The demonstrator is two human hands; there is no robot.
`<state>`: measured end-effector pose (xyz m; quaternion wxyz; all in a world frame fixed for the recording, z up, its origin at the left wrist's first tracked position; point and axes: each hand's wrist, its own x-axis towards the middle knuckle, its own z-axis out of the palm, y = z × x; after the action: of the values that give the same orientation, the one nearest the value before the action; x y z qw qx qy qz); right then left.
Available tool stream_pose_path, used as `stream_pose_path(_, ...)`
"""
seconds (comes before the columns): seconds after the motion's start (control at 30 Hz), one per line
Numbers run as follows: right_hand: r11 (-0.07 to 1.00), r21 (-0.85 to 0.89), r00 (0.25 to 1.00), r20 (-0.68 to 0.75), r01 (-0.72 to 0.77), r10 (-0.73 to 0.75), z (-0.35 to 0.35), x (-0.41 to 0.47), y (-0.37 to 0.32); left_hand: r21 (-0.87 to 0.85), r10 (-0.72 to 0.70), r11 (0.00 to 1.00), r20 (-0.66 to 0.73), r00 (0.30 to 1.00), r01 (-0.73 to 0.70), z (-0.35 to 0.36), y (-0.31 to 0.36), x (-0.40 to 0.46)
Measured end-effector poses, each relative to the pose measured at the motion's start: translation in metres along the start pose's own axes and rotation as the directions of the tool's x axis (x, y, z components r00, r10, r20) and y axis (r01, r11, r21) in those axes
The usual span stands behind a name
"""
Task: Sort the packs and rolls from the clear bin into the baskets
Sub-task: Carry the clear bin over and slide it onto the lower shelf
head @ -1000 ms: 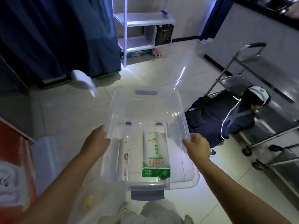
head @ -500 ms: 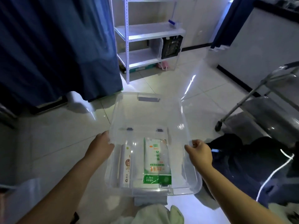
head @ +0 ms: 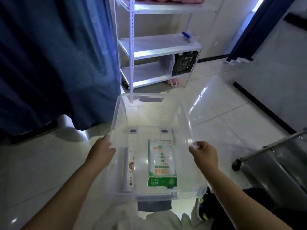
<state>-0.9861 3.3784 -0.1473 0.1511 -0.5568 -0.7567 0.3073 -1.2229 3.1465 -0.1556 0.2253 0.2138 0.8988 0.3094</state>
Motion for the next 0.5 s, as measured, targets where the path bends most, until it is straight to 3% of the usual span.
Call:
stream_pose_path(0.13, 0.999, -0.008, 0.998, -0.033, -0.049, 0.049, 0.006, 0.093, -0.037, 0.002, 0.012, 1.0, 0.083, 0.996, -0.012, 0.0, 0.049, 0.108)
stream_pose_path(0.23, 0.994, -0.006, 0.992, -0.07, -0.109, 0.109, 0.009, 0.154, -0.052, 0.105, 0.053, 0.993, 0.084, 0.995, -0.062, 0.005, 0.089, 0.178)
stream_pose_path(0.5, 0.983, 0.011, 0.982, -0.045, -0.182, 0.183, 0.02, 0.329, -0.048, 0.101, 0.049, 0.993, 0.138, 0.989, -0.063, 0.062, 0.179, 0.333)
